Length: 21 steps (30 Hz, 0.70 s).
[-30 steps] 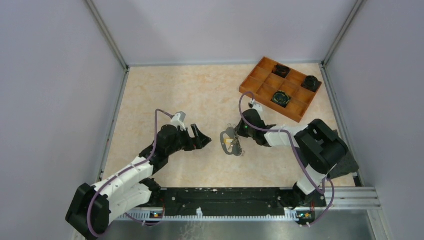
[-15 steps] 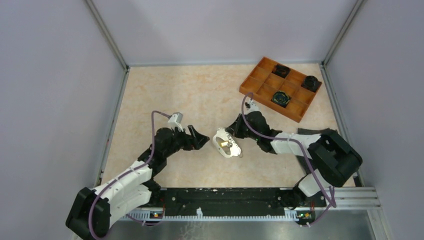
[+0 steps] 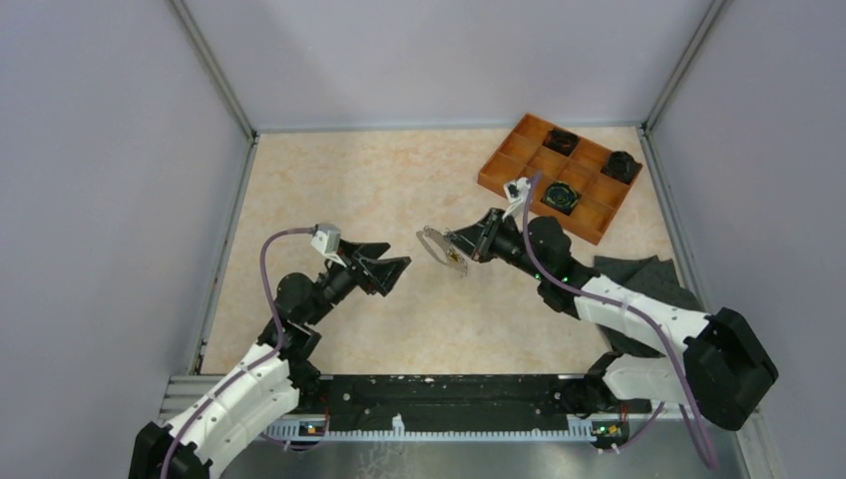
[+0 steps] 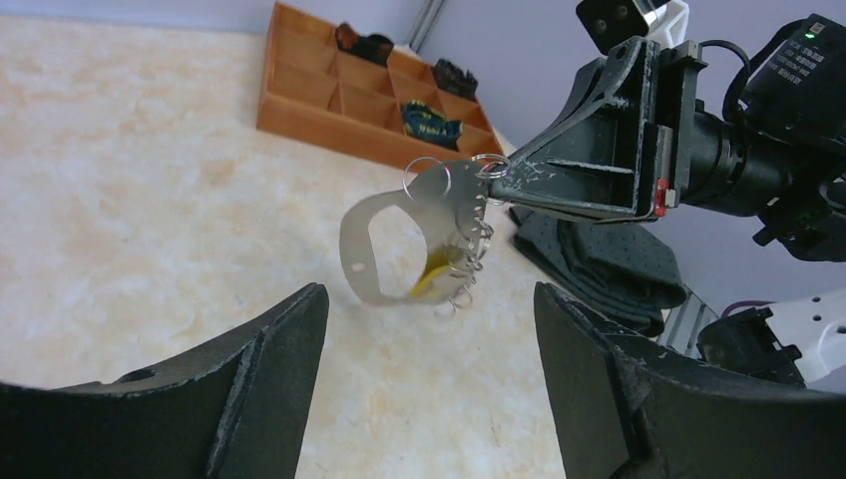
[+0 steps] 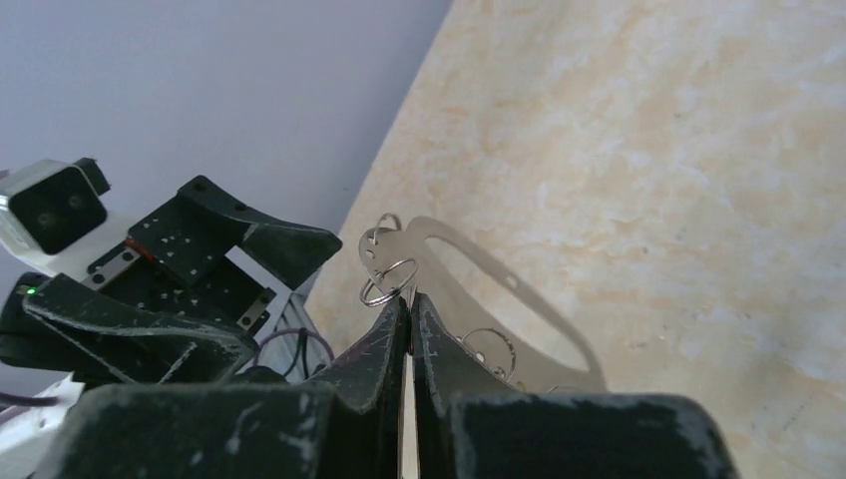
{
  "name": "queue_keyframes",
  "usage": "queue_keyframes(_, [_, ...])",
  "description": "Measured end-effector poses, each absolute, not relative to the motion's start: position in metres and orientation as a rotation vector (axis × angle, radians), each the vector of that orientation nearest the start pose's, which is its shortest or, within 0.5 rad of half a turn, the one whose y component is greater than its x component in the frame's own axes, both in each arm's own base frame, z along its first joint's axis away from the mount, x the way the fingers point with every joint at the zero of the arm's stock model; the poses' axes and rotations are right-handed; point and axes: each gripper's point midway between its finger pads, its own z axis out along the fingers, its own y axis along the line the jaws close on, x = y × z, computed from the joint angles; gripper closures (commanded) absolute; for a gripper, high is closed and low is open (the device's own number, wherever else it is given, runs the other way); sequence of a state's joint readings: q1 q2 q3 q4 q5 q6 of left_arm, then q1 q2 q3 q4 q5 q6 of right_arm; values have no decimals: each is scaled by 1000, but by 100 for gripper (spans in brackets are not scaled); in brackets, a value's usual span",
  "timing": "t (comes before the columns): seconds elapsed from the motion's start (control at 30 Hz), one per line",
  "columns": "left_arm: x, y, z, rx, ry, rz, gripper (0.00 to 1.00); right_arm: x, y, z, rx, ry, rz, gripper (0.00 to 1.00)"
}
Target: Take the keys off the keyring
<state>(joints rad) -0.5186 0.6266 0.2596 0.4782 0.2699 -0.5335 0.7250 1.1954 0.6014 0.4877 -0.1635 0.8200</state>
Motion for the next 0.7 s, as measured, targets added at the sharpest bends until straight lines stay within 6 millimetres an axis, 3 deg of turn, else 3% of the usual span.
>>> queue_keyframes(0.4, [209,-203,273,372,1252,-1000,16,236,319,323,-208,1645,1440,100])
queue_keyframes(0.7, [192,-210,282,494,1057,-1014,19,209,320,364,-321,1549,1533,100])
